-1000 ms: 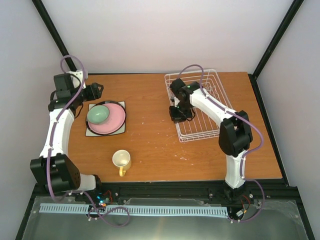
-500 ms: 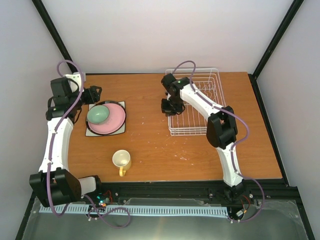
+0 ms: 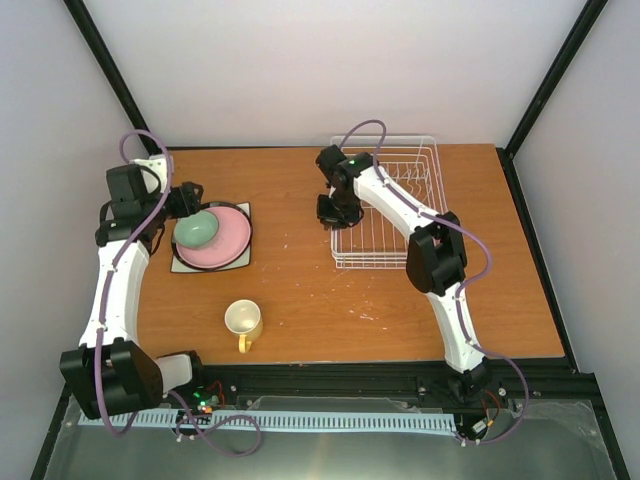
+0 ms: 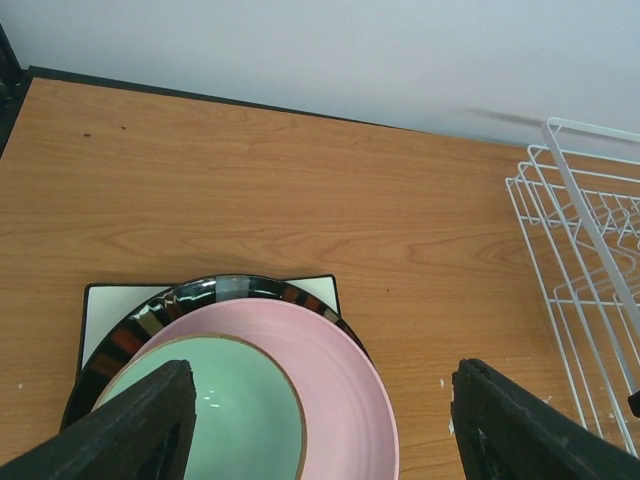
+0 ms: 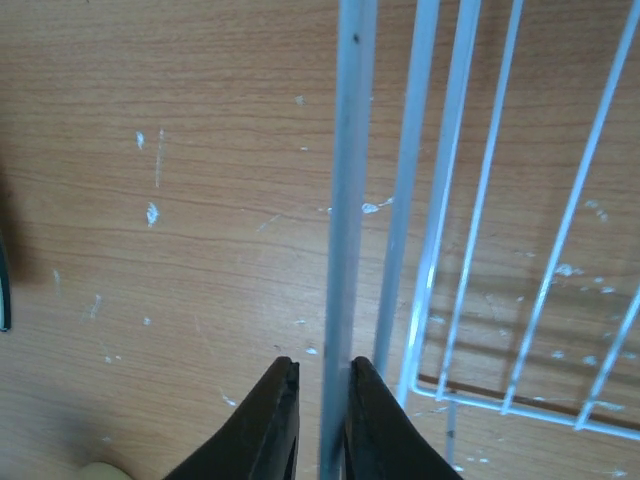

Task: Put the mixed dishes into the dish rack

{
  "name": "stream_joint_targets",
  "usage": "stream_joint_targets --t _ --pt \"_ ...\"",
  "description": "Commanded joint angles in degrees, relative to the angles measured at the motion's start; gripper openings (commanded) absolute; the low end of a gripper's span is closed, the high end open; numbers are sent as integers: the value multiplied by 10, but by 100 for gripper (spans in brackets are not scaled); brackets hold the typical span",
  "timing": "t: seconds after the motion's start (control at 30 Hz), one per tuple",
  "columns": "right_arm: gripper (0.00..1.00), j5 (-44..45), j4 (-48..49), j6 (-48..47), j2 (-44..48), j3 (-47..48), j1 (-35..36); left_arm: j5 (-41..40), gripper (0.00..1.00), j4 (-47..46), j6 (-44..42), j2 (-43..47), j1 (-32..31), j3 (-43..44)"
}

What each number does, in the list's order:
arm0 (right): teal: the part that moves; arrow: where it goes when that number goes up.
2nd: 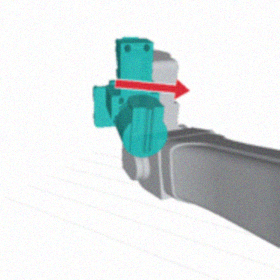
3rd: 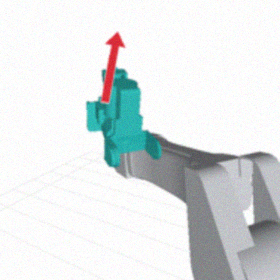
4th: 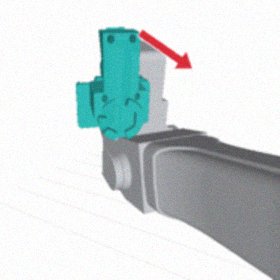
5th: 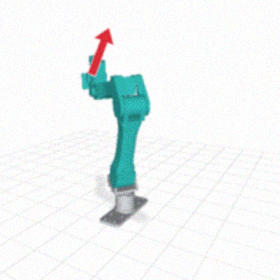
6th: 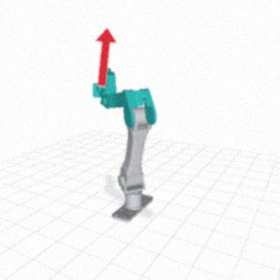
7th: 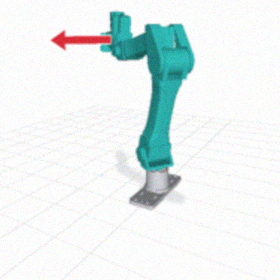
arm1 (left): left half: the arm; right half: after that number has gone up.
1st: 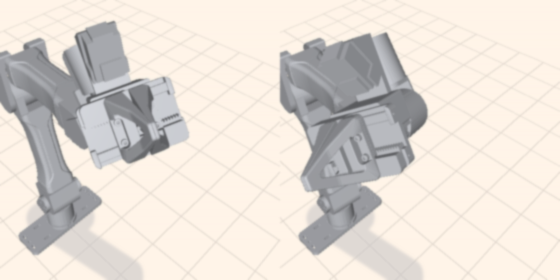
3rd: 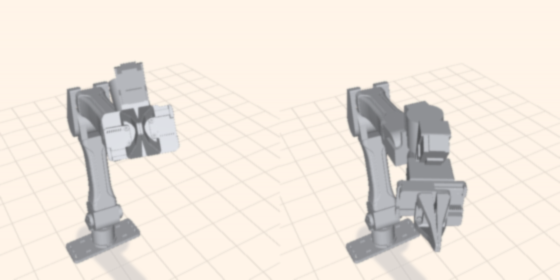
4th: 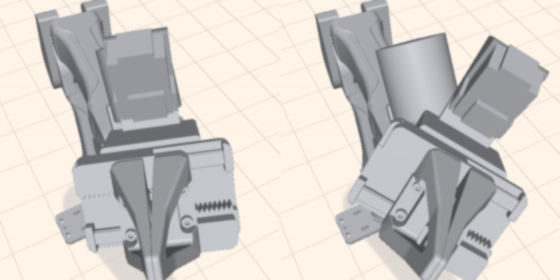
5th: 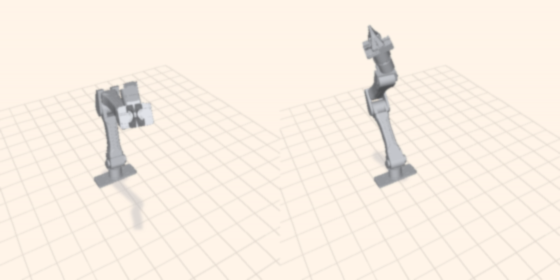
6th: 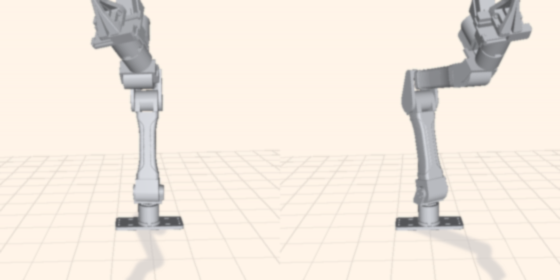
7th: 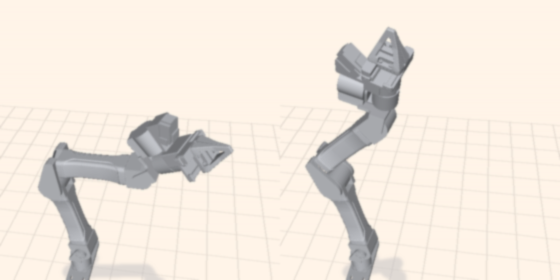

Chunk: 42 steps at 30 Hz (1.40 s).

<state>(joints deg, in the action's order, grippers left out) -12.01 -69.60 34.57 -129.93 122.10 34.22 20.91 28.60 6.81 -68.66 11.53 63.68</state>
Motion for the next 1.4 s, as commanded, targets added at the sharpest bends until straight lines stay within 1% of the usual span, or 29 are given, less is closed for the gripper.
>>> stream_joint_targets --t 0.0,0.03,0.13,0.17,0.23,0.4,0.5,0.67,0.73,0.87,0.93,1.03,1.1,1.2,1.27,1.3,1.37 --pt "19 -19 8 3 1 -7 18 -15 71 8 -17 21 3 0" --pt "22 -19 9 2 3 -9 18 -15 71 9 -17 22 3 0" --pt "42 -17 7 1 7 -14 18 -22 71 13 -20 24 2 2" --pt "47 -14 6 1 9 -15 18 -24 71 14 -20 24 3 2" --pt "54 -4 0 -2 15 -17 18 -30 71 16 -21 26 3 3" --pt "60 54 -10 -8 55 -37 17 -51 73 25 -27 21 3 3" --pt "64 60 -9 -17 77 -43 14 -52 73 31 -23 7 6 8" --pt "67 36 -19 -28 83 -41 6 -12 73 40 3 -28 21 28" --pt "67 39 -28 -34 84 -42 4 -16 73 58 3 -48 22 42" --pt "66 115 -46 -42 114 -48 -7 -28 71 97 -15 -78 28 57" --pt "66 158 -36 -44 143 -49 -21 -10 69 108 -21 -88 51 52" --pt "65 197 11 -68 189 -49 -43 19 60 113 -22 -99 97 37" --pt "64 194 37 -85 203 -38 -57 35 56 111 -22 -106 124 36" --pt "64 148 36 -112 184 12 -79 79 55 126 -27 -141 150 48" --pt "63 122 34 -140 160 54 -86 111 51 143 -34 -173 160 61" --pt "63 111 42 -157 153 64 -87 121 48 150 -38 -188 162 68" --pt "63 103 68 -184 147 67 -87 147 45 159 -45 -213 163 80"
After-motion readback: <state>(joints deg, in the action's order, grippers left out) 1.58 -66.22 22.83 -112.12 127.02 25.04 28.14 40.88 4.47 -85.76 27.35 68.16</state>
